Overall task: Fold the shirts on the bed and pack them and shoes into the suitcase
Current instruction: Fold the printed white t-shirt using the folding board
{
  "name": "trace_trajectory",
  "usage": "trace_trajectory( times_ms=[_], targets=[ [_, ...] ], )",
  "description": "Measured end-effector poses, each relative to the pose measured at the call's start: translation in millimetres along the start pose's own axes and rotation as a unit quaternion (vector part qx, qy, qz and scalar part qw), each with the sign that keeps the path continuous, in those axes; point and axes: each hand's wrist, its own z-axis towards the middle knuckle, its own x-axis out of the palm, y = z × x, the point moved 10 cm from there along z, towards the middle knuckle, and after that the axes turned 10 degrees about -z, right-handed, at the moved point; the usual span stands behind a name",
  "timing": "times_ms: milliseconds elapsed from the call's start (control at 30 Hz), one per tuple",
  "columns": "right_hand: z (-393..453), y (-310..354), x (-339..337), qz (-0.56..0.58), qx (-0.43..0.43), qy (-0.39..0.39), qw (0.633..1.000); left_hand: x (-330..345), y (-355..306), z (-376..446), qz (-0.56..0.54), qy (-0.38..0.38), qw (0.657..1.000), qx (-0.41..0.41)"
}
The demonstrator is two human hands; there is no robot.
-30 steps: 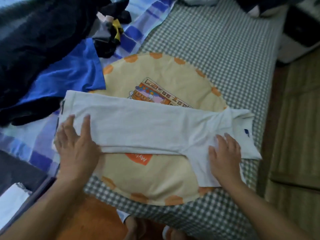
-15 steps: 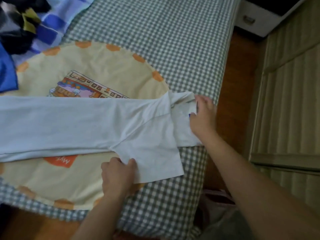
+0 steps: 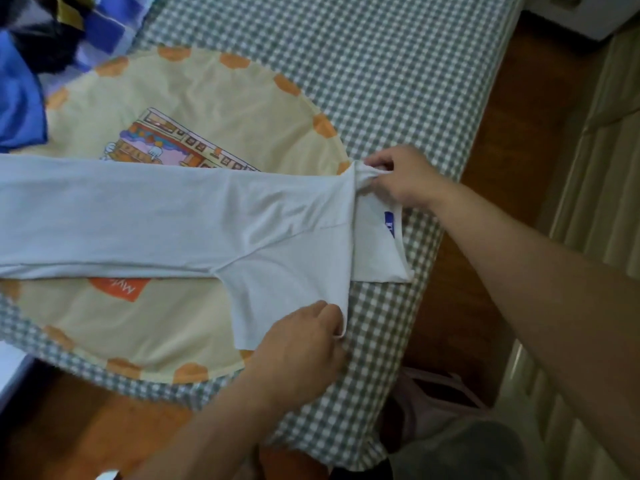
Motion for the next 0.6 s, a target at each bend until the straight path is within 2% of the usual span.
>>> trace_trajectory(
  times_ms=[67,167,267,333,367,433,500,533,600],
  targets=[
    [-16,-5,-5,-0.018,-0.013,-0.037,0.999,-26,-10,-26,-0.032,0.027,0.998,0.039],
    [-47,-24,7,-0.114,-0.058,-0.098,0.987,-39,-1,-47,-0.047,0.060,0.996,0.041],
    [-81,-32,23,-0.250,-0.077,-0.183,0.948,-12,21,-42,-0.026,0.095,0.995,0.017],
    [-111,-14,31,-0.269,-0.088,-0.240,0.928,13,26,-40,-0.013,0.123,0.992,0.029],
    [-128,3,42,-0.248,-0.129,-0.244,0.928,18,23,-40,0.000,0.123,0.991,0.050],
    [-163,40,83,-0.206,-0.263,-0.177,0.926,10,20,-50,0.051,0.072,0.990,0.106],
    [-190,58,139,-0.255,-0.357,-0.045,0.898,-5,37,-68,0.121,0.018,0.985,0.121],
    [-196,57,162,-0.296,-0.373,0.003,0.879,-12,54,-75,0.156,0.012,0.982,0.107],
    [-195,54,188,-0.348,-0.380,0.052,0.856,-18,96,-83,0.219,0.031,0.973,0.069]
  ],
)
